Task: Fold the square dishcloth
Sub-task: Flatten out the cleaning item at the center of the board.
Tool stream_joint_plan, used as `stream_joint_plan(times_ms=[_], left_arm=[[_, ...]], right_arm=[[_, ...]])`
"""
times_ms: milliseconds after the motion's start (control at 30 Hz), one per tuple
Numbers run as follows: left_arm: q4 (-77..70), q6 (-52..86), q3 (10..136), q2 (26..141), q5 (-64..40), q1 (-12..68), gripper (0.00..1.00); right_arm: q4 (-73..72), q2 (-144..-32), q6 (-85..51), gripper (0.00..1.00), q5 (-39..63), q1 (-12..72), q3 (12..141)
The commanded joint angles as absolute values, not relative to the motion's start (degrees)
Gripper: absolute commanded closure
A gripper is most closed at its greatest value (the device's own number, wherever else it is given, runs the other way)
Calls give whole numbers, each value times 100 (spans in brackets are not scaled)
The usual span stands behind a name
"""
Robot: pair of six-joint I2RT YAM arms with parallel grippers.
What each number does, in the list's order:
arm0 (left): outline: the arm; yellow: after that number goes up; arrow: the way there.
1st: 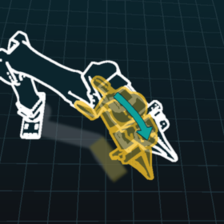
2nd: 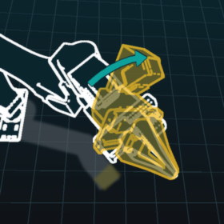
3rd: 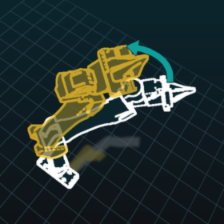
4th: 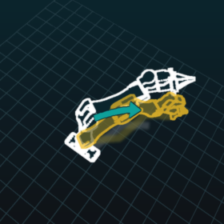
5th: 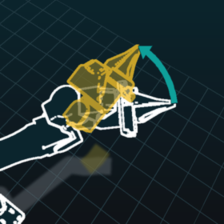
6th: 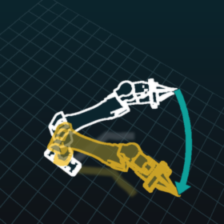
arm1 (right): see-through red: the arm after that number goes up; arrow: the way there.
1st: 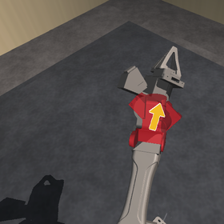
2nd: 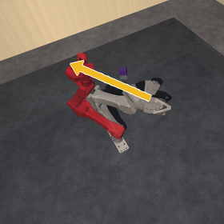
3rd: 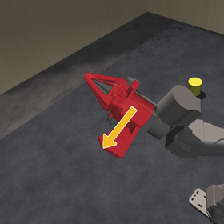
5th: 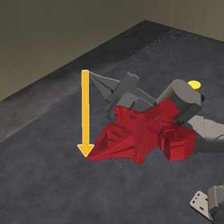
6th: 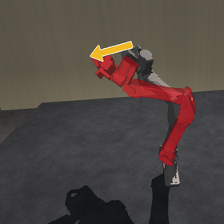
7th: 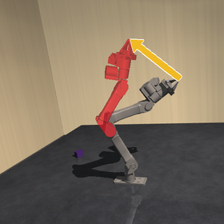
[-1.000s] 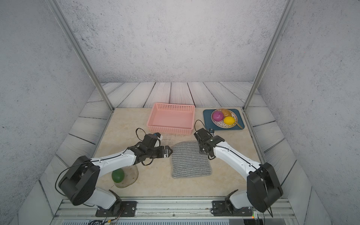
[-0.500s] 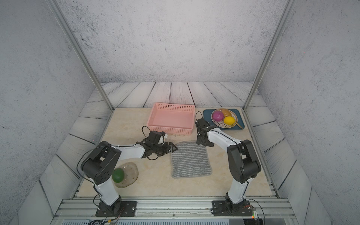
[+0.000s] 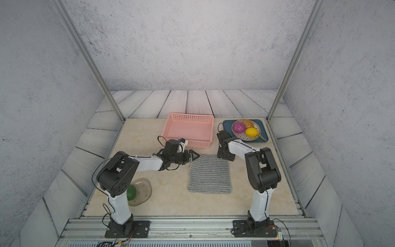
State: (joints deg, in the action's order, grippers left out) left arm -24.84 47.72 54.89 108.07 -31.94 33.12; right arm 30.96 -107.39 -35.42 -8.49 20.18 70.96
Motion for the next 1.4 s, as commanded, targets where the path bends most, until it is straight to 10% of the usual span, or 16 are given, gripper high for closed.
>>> stream_joint_plan(times_ms=[0,567,900,1367], left_arm=[[-3113,4781,5697,10887,-3420,3333,30],[-1151,2988,5935,10739,-1555,3495,33],[-710,3156,5666,11063,-1162,3505,78],[-469,3457,4313,10525,-1088,4012,93]], right_arm=[[3059,-10750,-3596,43,-763,1997,7002],[3220,-10505,-3586,49,-695,1930,6848],[3410,-10233,-3652,49,-386,1941,6595],[3370,-9677,-3544,50,72,1964,5861]])
